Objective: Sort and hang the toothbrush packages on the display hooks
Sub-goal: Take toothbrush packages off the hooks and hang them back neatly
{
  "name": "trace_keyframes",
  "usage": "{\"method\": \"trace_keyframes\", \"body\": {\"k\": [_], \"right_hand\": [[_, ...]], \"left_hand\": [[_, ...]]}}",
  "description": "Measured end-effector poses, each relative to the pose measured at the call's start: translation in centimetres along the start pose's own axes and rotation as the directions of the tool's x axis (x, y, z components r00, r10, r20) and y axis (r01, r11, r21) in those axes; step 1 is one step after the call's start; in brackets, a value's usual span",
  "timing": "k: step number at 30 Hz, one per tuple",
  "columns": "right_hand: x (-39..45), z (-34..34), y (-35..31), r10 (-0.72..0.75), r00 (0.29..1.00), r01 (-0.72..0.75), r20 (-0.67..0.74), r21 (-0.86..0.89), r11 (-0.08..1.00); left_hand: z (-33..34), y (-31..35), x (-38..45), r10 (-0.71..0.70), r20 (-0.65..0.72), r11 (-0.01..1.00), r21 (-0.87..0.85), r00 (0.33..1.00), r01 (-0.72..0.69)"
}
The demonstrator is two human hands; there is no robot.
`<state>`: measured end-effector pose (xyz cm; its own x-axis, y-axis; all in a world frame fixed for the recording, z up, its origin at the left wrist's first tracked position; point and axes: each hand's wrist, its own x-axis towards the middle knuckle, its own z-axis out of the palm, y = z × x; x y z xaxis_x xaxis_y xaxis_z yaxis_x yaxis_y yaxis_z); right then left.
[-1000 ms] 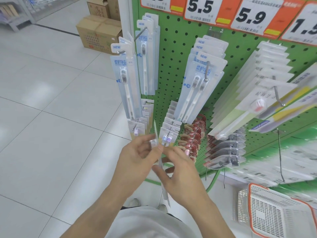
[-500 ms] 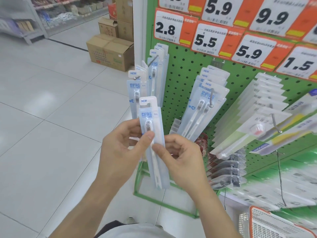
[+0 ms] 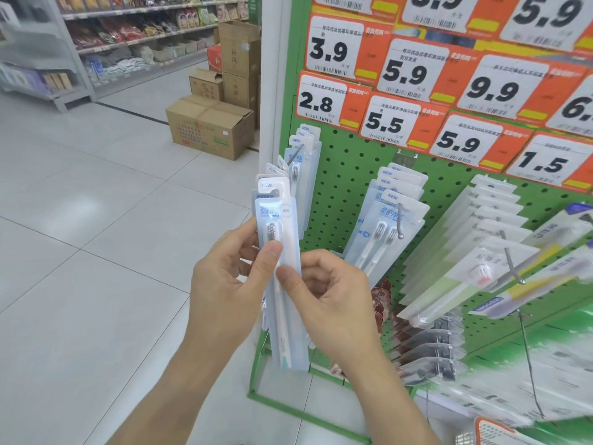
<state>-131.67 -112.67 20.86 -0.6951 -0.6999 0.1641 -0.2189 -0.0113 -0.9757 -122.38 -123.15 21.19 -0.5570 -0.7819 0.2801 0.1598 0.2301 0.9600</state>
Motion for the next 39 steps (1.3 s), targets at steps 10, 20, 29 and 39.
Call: {"method": "trace_keyframes", "body": {"k": [10, 20, 29, 39], "right_hand": [[1.0, 0.4, -0.1, 0.01, 0.999, -0.006, 0.031, -0.1, 0.995], [2.1, 1.0, 0.5, 0.048, 0.997, -0.04, 0.056, -0.137, 0.99], [4.1, 0.8, 0.1, 0.047, 0.994, 0.012, 0.099, -0.531, 0.847], [6.7, -0.4, -1.5, 0.063, 0.998, -0.041, 0.007, -0.693, 0.719]], "left_hand": [[-0.2, -0.6, 0.3, 0.022, -0.041, 1.0, 0.017, 0.999, -0.021], [-0.5, -1.7, 1.6, 0.033, -0.097, 0.996, 0.086, 0.995, -0.024], [-0.3, -3.3, 4.2, 0.01, 0.195, 1.0, 0.003, 0.981, -0.011], [0.9, -3.5, 6.4, -0.034, 0.181, 0.998, 0.053, 0.983, 0.025]]}}
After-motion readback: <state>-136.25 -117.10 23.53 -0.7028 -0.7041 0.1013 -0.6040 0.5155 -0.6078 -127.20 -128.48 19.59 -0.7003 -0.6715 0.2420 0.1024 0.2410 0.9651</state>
